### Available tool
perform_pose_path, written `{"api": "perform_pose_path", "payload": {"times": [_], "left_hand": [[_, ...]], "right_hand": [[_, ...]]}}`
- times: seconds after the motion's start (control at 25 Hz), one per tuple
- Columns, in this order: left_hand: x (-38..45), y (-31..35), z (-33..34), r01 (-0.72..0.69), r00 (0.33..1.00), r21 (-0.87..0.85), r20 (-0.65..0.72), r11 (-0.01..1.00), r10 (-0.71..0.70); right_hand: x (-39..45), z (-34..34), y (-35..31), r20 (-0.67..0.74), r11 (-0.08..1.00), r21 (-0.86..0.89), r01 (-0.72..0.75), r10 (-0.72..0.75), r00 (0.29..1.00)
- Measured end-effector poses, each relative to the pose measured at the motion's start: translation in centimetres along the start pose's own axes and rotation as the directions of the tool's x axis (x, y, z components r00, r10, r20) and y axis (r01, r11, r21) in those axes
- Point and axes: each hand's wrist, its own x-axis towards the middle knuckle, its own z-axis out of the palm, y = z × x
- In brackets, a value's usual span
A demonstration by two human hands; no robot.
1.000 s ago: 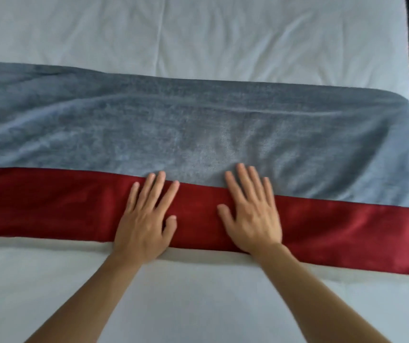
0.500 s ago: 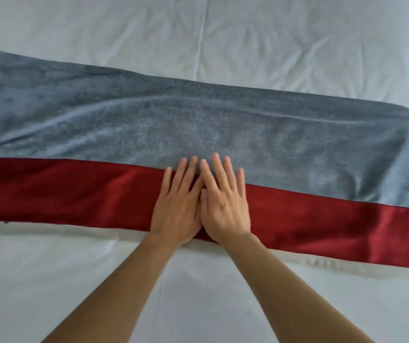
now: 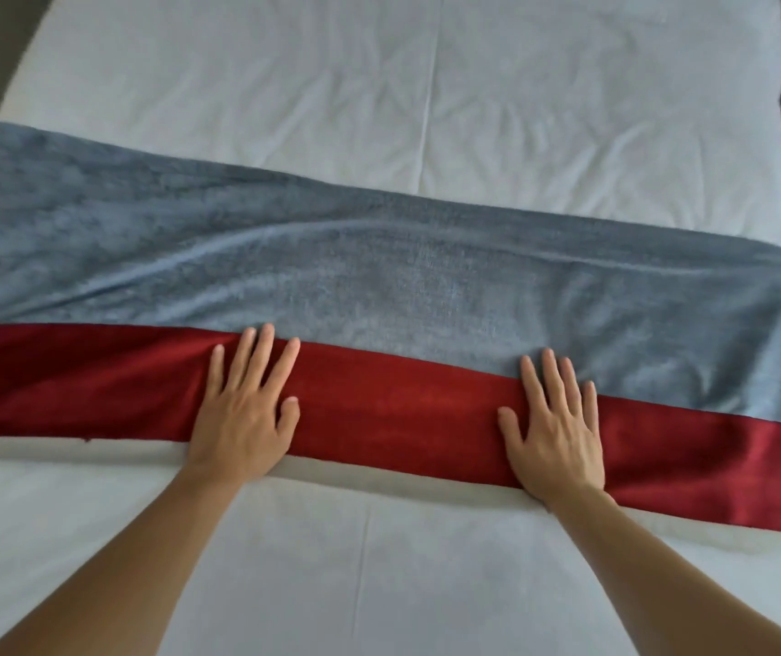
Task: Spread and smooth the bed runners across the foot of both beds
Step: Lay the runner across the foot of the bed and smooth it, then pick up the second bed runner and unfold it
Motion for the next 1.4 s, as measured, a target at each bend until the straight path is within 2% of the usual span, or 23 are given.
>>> {"api": "perform_pose_path", "payload": {"times": [0.12,0.28,0.44,0.52,0.6,0.76,0.92,1.16,1.4], "left_hand": [[1.2,1.7,-3.0,0.012,0.996,-0.039,0.084,0.999,-0.009],[3.5,3.9,-11.3,-0.137,0.982,-0.086,0.116,0.987,0.147],[4.6,5.5,-21.3,-0.195,0.974,-0.165,0.086,0.967,0.211],[5.3,7.5,-29.5,-0.241,0.969,-0.147,0.017,0.959,0.246],[6.2,8.1,-31.3,-0.233,0.966,-0.172,0.07,0.957,0.247],[6.1,15.5,-42.1,-0.383,0.923,-0.144,-0.028,0.912,0.383],[4.5,26.7,-47.9,-0.54,0.84,-0.13,-0.141,0.831,0.524],[-3.2,46.3,-49.0,-0.731,0.682,-0.13,-0.192,0.67,0.706],[-13.0,62.4,-46.7,-0.835,0.545,-0.176,-0.125,0.522,0.829]], "right_hand": [[1.0,-3.0,-3.9,0.02,0.997,0.069,0.042,-0.044,0.999],[1.2,-10.8,-9.5,0.066,0.953,0.197,0.232,-0.249,0.966],[1.1,-21.2,-11.4,0.029,0.939,0.214,0.269,-0.281,0.959],[0.2,-29.7,-9.7,-0.035,0.951,0.17,0.256,-0.254,0.967],[1.0,-31.4,-8.6,0.006,0.957,0.157,0.242,-0.246,0.969],[-1.8,-42.1,-3.4,-0.131,0.979,0.115,0.168,-0.153,0.979],[-7.2,-47.5,5.0,-0.252,0.991,0.12,0.062,-0.03,0.967],[-21.4,-49.2,21.7,-0.343,0.972,0.186,-0.145,0.203,0.917],[-35.8,-47.3,35.5,-0.328,0.894,0.272,-0.357,0.435,0.839]]}}
